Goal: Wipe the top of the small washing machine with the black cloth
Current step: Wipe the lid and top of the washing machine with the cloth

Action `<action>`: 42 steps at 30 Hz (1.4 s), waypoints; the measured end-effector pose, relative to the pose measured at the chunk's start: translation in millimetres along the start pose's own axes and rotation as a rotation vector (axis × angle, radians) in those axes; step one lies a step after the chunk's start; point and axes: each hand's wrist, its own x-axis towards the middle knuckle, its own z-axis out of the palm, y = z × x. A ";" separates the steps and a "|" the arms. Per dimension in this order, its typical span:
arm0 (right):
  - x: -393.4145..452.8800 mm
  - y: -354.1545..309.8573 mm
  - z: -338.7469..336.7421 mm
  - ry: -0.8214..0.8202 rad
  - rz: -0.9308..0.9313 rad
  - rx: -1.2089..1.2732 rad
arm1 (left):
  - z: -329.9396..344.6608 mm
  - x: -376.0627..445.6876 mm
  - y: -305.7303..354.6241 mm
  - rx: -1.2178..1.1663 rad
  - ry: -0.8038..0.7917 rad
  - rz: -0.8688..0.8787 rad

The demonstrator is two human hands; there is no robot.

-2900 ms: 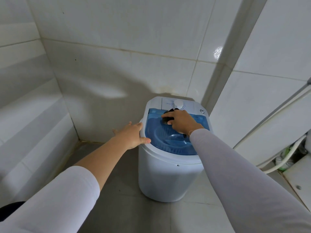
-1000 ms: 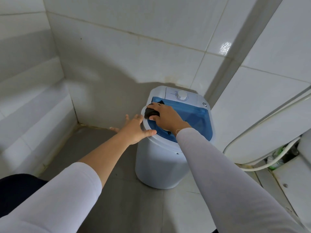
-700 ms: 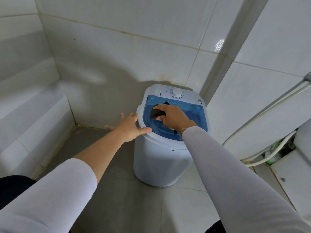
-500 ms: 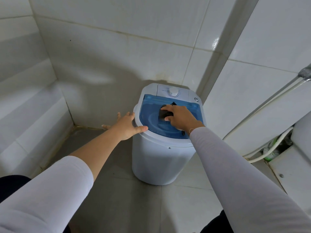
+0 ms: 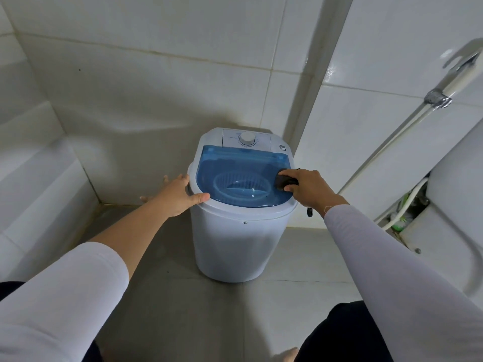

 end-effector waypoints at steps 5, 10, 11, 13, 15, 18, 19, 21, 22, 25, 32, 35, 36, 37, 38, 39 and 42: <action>-9.1 6.3 -7.1 -0.015 0.025 0.001 | 0.8 -8.7 2.5 -0.038 0.009 -0.015; -3.4 -17.3 -21.6 0.005 -0.024 0.010 | 4.1 -22.1 -3.7 -0.092 0.016 0.048; -1.6 -28.4 -23.1 0.013 -0.062 0.017 | 6.7 -22.4 -6.7 -0.086 0.019 0.061; 3.0 -54.9 -21.3 0.004 -0.147 0.034 | 13.4 -20.9 -11.7 -0.047 0.069 0.075; 9.7 -82.4 -12.9 -0.024 -0.218 0.044 | 18.8 -19.3 -14.3 -0.046 0.121 0.084; 19.6 -116.6 6.8 -0.074 -0.284 0.046 | 25.6 -15.1 -18.0 -0.082 0.138 0.113; 22.1 -126.1 13.3 -0.089 -0.304 0.045 | 26.9 -14.0 -19.5 -0.083 0.134 0.116; 26.5 -141.3 24.6 -0.116 -0.337 0.039 | 28.7 -11.0 -22.0 -0.086 0.126 0.122; 28.8 -147.4 30.2 -0.138 -0.343 0.021 | 29.2 -10.1 -22.8 -0.093 0.123 0.126; 33.9 -156.9 42.5 -0.223 -0.319 -0.048 | 29.9 -11.3 -21.7 -0.127 0.124 0.136; 32.7 -155.7 48.2 -0.195 -0.302 -0.039 | 34.3 -9.5 -25.1 -0.144 0.138 0.144; 26.0 -152.7 48.6 -0.191 -0.316 -0.046 | 34.1 -9.9 -24.5 -0.103 0.148 0.143; 22.8 -151.4 47.4 -0.196 -0.321 -0.053 | 33.7 -10.3 -24.0 -0.088 0.152 0.142; 18.8 -149.9 45.9 -0.197 -0.330 -0.064 | 33.2 -11.3 -23.4 -0.076 0.157 0.140; 14.6 -148.0 44.6 -0.196 -0.342 -0.078 | 32.7 -12.3 -22.6 -0.068 0.163 0.138; 10.1 -145.7 43.3 -0.197 -0.353 -0.092 | 32.4 -13.5 -21.6 -0.063 0.171 0.136; -0.3 -134.8 41.9 -0.201 -0.348 -0.097 | 32.1 -17.9 -17.9 -0.052 0.195 0.135</action>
